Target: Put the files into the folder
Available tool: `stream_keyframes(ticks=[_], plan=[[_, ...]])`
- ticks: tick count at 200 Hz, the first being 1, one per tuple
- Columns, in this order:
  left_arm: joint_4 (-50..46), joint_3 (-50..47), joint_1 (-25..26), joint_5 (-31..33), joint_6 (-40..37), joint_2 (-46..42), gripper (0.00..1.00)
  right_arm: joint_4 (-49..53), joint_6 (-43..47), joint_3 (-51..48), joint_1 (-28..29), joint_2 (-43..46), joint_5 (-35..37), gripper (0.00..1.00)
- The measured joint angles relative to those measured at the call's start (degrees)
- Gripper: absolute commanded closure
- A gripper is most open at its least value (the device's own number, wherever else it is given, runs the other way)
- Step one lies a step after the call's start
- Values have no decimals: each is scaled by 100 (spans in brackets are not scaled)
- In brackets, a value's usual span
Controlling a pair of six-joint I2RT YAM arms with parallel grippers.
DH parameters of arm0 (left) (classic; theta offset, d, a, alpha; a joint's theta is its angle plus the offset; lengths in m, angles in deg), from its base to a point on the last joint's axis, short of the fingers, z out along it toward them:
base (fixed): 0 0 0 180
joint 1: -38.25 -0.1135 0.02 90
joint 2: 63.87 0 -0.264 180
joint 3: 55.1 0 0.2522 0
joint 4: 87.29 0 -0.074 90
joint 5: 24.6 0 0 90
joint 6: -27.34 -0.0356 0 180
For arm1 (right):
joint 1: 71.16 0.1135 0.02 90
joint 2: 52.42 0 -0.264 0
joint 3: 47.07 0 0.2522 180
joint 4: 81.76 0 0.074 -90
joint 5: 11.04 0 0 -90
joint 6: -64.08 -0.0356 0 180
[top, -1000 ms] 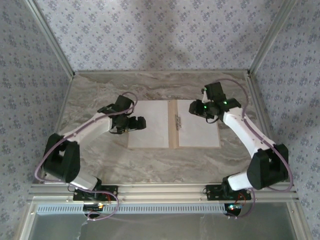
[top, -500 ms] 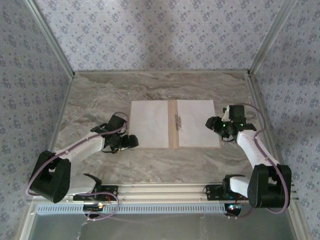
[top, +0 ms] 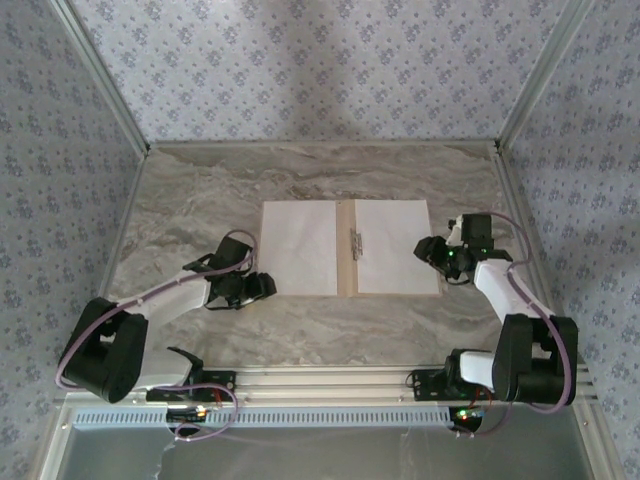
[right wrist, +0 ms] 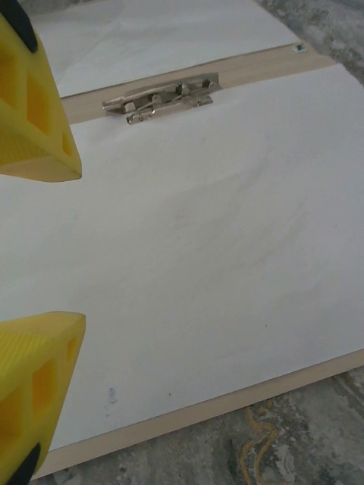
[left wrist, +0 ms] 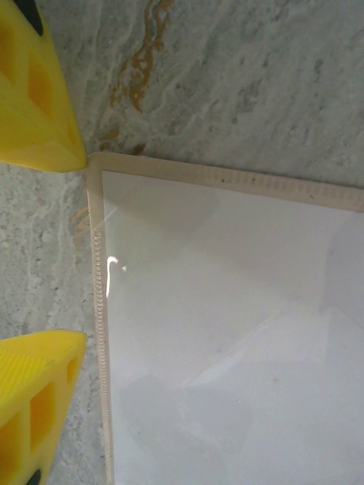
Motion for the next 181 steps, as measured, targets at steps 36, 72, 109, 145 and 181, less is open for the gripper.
stream_keyframes(ticks=[36,72,109,145,181], plan=[[184,-92,-214,-227,59,48,43,-57,2,-44,-4,-240,-59,50],[363,-260,-378,-435,155,-87,36,-76,2,-50,-4,-258,-59,50],[734,-533,-564,-680,299,-323,34,-129,4,-70,-4,-321,-57,50],[951,-713,-776,-896,415,-323,49,-129,4,-70,-4,-522,-59,50],[1036,-796,-946,-1045,479,-245,60,-144,4,-68,2,-599,-63,50]])
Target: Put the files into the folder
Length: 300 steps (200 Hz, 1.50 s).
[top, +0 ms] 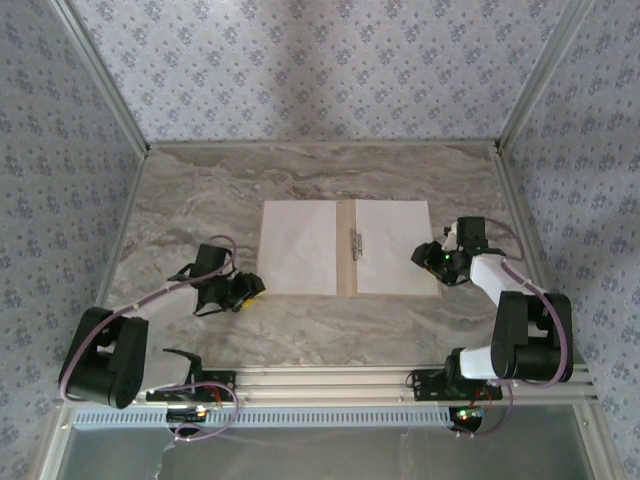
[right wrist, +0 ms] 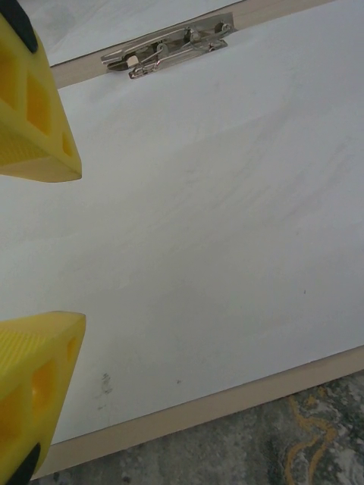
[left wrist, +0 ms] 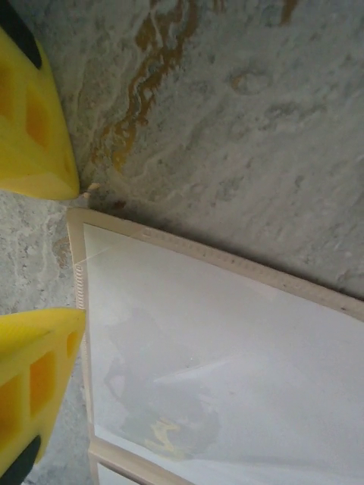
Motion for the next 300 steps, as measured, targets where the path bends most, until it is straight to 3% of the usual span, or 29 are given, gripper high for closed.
stream_keyframes(ticks=[94,142,214,235,263,300], plan=[[74,-28,-107,-96,15,74,70,-2,0,0,74,-61,-83,50],[597,-59,-96,-63,2,94,71,-2,0,0,85,-87,-109,50],[828,-59,-114,-50,-66,42,88,7,-2,11,85,-81,-236,50],[807,-55,-136,-48,-136,-197,100,63,-4,90,87,20,-326,50],[136,210,-136,164,-356,-776,100,195,-26,317,146,378,-496,50],[-1473,1224,-133,894,-846,-1499,100,282,-98,608,339,857,-721,50]])
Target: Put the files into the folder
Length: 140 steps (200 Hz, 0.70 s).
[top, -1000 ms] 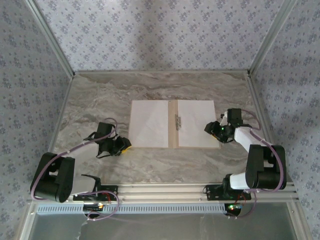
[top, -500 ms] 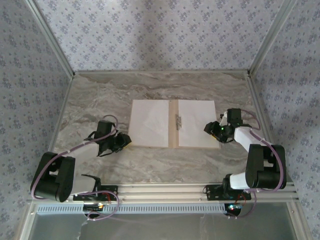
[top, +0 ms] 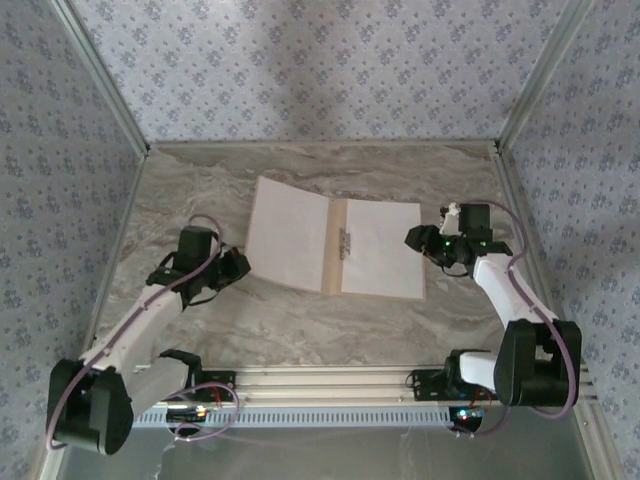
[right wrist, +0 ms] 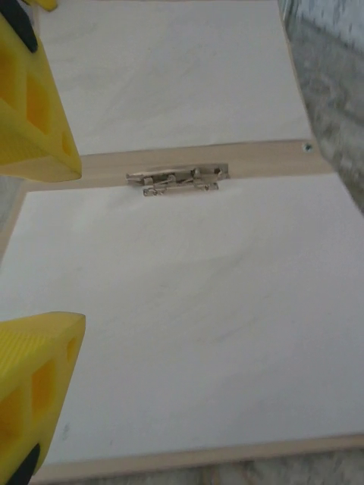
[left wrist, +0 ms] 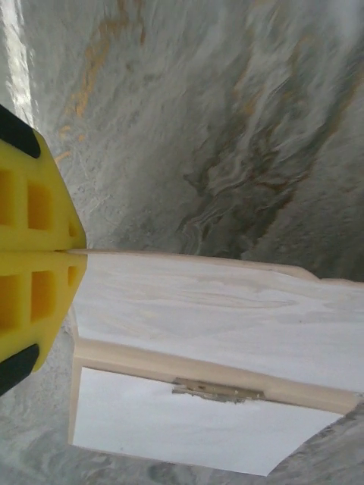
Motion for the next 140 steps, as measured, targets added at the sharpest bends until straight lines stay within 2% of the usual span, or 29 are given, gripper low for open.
stream_keyframes(ticks=[26,66,101,140], plan=[[-1097,894,87,649,-361,-44,100,131,-70,136,118,173,-131,49],[-2540,2258,636,1797,-859,225,100,358,-127,343,310,267,-201,49],[-3403,3213,1012,2527,-1268,684,100,494,-127,396,391,334,-219,49],[-3991,3851,1513,3246,-1482,1187,100,605,-127,448,411,343,-214,49]])
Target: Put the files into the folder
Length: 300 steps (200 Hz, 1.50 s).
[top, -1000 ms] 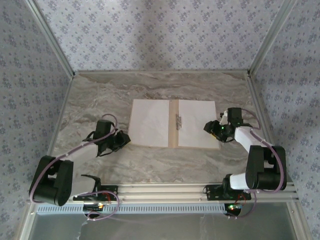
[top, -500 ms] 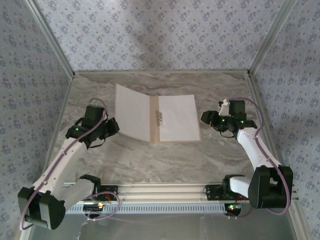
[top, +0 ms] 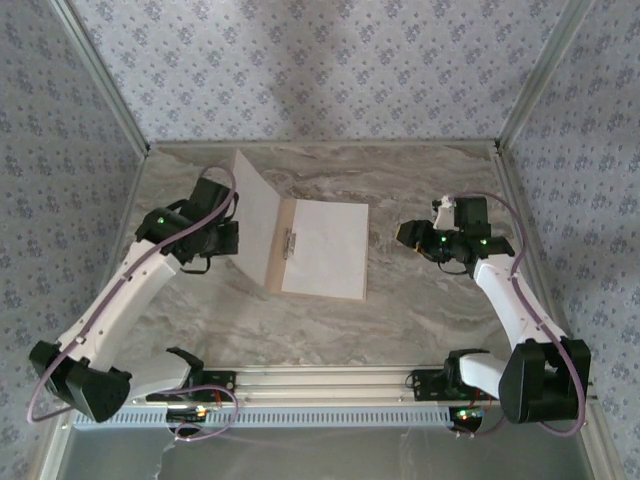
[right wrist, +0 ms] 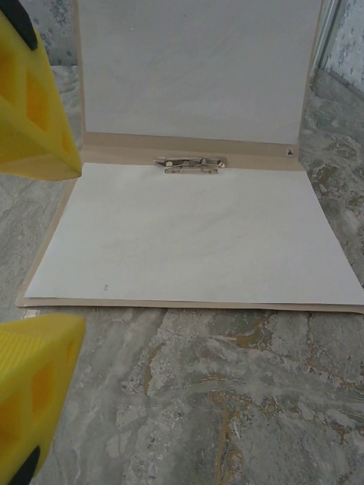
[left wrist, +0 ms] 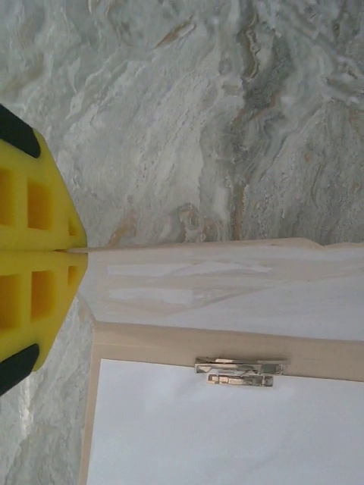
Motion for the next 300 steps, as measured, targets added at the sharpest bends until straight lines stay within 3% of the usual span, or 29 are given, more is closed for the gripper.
stream_keyframes(ticks=[55,96,125,150,162,197,234,265,285,300], plan=[[-509,772,1193,903,103,636,100,44,2,9,11,33,70,48],[-863,1353,1954,1351,420,1394,94,44,4,9,11,33,131,48],[-955,1864,2422,1344,688,2015,75,46,4,9,11,33,131,47],[-636,1961,2643,872,857,2334,53,46,4,9,11,35,131,45],[-361,1961,2702,522,890,2439,46,44,4,7,4,35,133,44],[750,1961,2765,-518,1073,2664,38,24,2,-17,-118,98,216,41],[1539,1943,2734,-1012,1150,2726,28,-24,2,-164,-361,389,330,38],[2081,1453,2459,-1080,1095,2267,21,-127,31,-306,-531,649,551,35],[2347,892,2048,-758,1005,1593,12,-225,157,-343,-555,713,822,32],[2699,293,1641,-367,887,905,5,-350,293,-393,-555,719,1134,19]])
